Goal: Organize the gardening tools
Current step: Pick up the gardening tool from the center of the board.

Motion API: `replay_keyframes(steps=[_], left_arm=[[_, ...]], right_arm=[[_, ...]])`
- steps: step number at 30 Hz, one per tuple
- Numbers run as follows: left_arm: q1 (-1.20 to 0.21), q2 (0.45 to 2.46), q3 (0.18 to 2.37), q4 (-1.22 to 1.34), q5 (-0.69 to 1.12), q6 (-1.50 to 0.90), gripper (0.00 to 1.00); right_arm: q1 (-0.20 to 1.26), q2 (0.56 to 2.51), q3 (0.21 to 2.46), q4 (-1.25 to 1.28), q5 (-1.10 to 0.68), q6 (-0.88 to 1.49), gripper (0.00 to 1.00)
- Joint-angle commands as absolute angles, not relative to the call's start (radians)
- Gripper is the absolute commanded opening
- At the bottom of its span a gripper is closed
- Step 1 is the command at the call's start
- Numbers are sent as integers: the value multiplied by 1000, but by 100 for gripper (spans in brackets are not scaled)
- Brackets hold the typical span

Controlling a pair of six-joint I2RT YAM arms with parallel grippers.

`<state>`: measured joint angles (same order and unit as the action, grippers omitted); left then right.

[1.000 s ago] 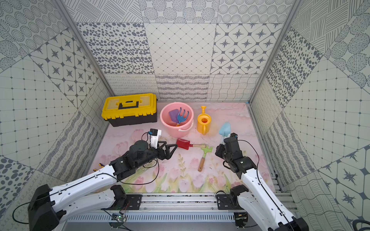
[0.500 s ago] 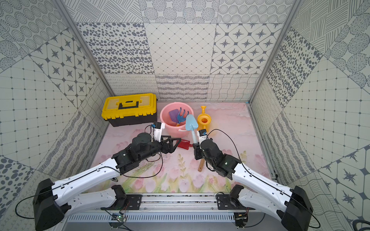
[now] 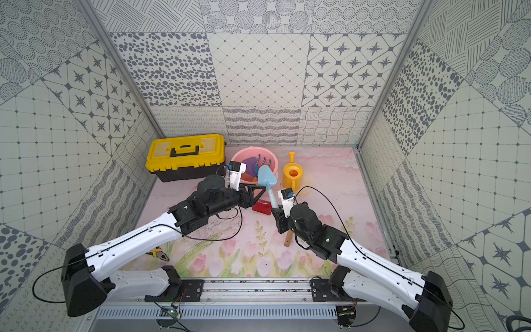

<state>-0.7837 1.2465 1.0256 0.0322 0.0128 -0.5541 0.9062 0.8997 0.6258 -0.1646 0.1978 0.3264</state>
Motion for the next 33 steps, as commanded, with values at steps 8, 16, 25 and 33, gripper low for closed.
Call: replay_keyframes(steps=[8,16,25,33], left_arm=[[-708,1345,1138,-2,52,-494,38],[-707,1327,1163,-28,59,-481,0],[-705,1338,1262,-73,-29,-357,0],[-686,1381,1368,14,-201,-102,0]], right_arm=[[960,866,614,-96,178,290,4],[962,846,614,-103,173,297,7],[964,819,629,-171,337,349,97],[963,807,633,-207,425,383,97]])
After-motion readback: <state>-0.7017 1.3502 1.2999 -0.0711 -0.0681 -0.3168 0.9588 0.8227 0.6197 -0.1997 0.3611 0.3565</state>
